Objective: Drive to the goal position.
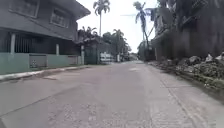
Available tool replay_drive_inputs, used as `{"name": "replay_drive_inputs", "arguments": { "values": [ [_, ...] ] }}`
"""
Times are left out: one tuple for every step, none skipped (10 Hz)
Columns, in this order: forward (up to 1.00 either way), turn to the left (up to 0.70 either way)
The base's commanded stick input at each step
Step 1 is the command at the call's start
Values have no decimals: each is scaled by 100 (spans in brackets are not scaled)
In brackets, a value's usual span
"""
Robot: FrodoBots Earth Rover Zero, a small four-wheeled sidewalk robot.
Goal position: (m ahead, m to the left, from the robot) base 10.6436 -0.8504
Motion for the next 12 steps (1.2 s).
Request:
{"name": "replay_drive_inputs", "arguments": {
  "values": [
    [100,0],
    [100,0],
    [100,0],
    [100,0],
    [100,0],
    [100,-3],
    [100,-7],
    [100,-11],
    [100,-15],
    [100,-19],
    [100,-22],
    [100,-26]
  ]
}}
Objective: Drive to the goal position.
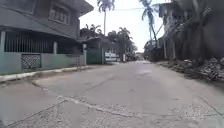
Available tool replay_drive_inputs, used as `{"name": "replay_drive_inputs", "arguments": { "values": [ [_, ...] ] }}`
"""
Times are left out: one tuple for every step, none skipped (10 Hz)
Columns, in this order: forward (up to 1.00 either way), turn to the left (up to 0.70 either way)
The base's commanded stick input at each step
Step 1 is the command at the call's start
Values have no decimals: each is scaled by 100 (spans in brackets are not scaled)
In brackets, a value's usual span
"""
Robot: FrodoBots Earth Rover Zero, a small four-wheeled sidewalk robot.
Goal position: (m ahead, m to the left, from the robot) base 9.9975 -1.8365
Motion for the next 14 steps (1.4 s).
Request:
{"name": "replay_drive_inputs", "arguments": {
  "values": [
    [100,-30],
    [100,-34],
    [100,-38],
    [100,-39],
    [100,-39],
    [100,-39],
    [100,-39],
    [100,-39],
    [100,-39],
    [100,-39],
    [100,-39],
    [100,-39],
    [100,-39],
    [100,-33]
  ]
}}
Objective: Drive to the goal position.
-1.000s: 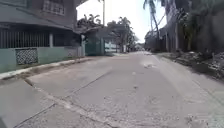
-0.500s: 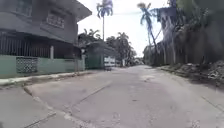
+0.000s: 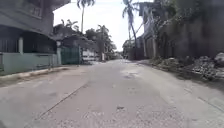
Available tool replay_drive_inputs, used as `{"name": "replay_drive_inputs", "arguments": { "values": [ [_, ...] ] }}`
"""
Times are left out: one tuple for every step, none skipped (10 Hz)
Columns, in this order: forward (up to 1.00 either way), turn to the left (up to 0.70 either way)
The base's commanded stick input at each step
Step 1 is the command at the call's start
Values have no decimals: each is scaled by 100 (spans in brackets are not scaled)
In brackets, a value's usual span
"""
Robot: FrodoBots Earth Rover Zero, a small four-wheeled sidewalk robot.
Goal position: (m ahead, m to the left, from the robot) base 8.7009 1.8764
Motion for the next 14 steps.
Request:
{"name": "replay_drive_inputs", "arguments": {
  "values": [
    [100,-18],
    [100,-2],
    [100,0],
    [100,0],
    [100,0],
    [100,0],
    [100,0],
    [100,0],
    [100,0],
    [100,0],
    [100,0],
    [100,0],
    [100,0],
    [100,0]
  ]
}}
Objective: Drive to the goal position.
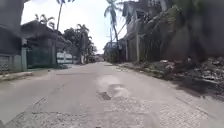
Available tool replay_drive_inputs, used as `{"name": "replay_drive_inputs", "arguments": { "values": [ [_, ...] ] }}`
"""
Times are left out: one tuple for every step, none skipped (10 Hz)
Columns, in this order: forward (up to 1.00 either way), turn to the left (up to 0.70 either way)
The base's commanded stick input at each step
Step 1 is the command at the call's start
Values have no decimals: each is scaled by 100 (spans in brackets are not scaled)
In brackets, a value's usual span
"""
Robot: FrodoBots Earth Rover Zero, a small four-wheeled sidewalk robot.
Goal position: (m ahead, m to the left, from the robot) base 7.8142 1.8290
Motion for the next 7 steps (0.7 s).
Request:
{"name": "replay_drive_inputs", "arguments": {
  "values": [
    [100,0],
    [100,0],
    [100,0],
    [100,0],
    [100,0],
    [100,0],
    [100,-2]
  ]
}}
